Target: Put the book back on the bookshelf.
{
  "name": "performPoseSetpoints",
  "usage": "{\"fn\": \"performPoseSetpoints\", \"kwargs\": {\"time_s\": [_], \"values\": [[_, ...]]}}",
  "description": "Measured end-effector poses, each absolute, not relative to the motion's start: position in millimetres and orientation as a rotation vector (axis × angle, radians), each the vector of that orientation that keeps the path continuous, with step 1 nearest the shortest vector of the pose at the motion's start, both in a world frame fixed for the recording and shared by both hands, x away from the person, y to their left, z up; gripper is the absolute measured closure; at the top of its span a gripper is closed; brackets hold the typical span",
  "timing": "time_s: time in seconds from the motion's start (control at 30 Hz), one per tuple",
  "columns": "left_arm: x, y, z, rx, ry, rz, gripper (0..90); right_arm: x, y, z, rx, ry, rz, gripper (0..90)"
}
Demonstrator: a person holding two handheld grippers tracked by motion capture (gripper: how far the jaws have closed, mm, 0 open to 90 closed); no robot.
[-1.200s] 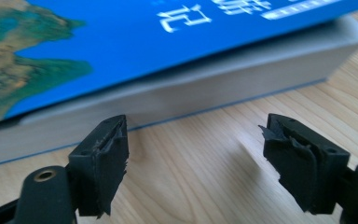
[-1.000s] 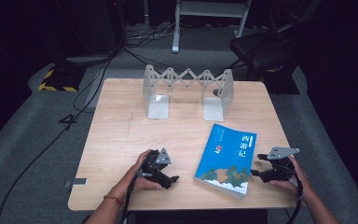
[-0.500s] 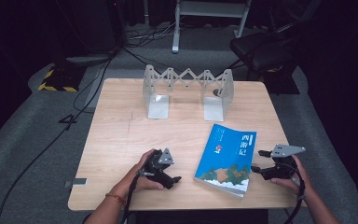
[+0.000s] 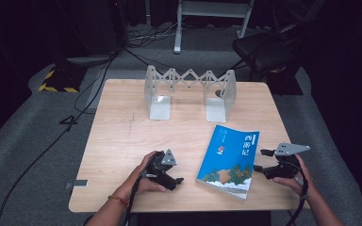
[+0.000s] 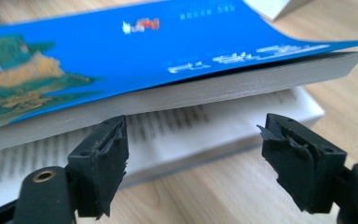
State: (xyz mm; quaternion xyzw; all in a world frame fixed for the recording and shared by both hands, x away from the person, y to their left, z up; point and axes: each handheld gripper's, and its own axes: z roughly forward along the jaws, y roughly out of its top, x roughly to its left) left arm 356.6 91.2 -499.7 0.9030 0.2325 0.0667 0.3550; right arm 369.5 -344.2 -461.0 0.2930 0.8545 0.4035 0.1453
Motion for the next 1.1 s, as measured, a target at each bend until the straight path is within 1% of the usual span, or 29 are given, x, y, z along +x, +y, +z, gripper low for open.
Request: {"fn": "performPoseSetpoints", "kwargs": {"time_s": [0.03,0.1,0.2,0.3,0.37,0.43,0.5,0.57,0.67,0.8,0.83,0.9,0.93,0.97,1.03,1.1], "values": [[356.0,91.1,-497.3,2.329,0.588,0.162,19.2,369.8,-342.8,-458.9,0.841,2.459,1.164,23.0],[353.3,88.5,-491.1,2.301,0.587,0.160,15.8,370.6,-340.4,-455.3,0.825,2.458,1.151,23.0],[347.0,76.5,-478.0,2.258,0.543,0.164,16.0,371.8,-337.4,-451.4,0.821,2.447,1.163,23.0],[335.6,50.0,-465.7,2.248,0.445,0.175,16.0,373.9,-333.2,-447.1,0.817,2.440,1.176,23.0],[330.2,33.0,-463.2,2.244,0.403,0.155,16.1,374.9,-330.5,-443.8,0.817,2.434,1.181,23.0],[326.2,13.6,-462.5,2.249,0.366,0.152,16.6,376.0,-327.5,-441.3,0.821,2.431,1.178,23.0],[324.8,-4.3,-463.8,2.259,0.336,0.117,16.5,376.4,-325.0,-439.1,0.812,2.424,1.173,23.0],[322.5,-20.4,-466.9,2.288,0.307,0.136,16.4,377.3,-323.5,-437.7,0.820,2.416,1.186,23.0],[320.9,-39.8,-472.2,2.294,0.314,0.147,16.6,378.7,-321.7,-436.8,0.822,2.416,1.191,23.0],[318.1,-57.8,-475.6,2.252,0.339,0.176,16.9,380.1,-320.3,-436.4,0.830,2.413,1.195,21.5],[317.1,-61.6,-476.2,2.242,0.351,0.203,17.2,380.1,-320.0,-436.7,0.832,2.409,1.197,21.6],[315.3,-67.2,-476.9,2.233,0.363,0.253,18.4,379.8,-320.1,-437.5,0.837,2.407,1.201,21.4],[315.3,-67.2,-476.9,2.233,0.363,0.253,21.9,379.8,-320.1,-437.5,0.837,2.407,1.201,21.4],[314.2,-71.5,-478.6,2.230,0.401,0.315,26.1,380.1,-320.9,-439.1,0.846,2.406,1.211,21.1],[315.1,-71.6,-478.8,2.212,0.412,0.312,26.9,379.8,-321.0,-439.4,0.847,2.407,1.210,20.7],[316.5,-70.1,-478.9,2.198,0.413,0.312,32.2,379.8,-321.6,-440.1,0.850,2.401,1.210,20.3]]}}
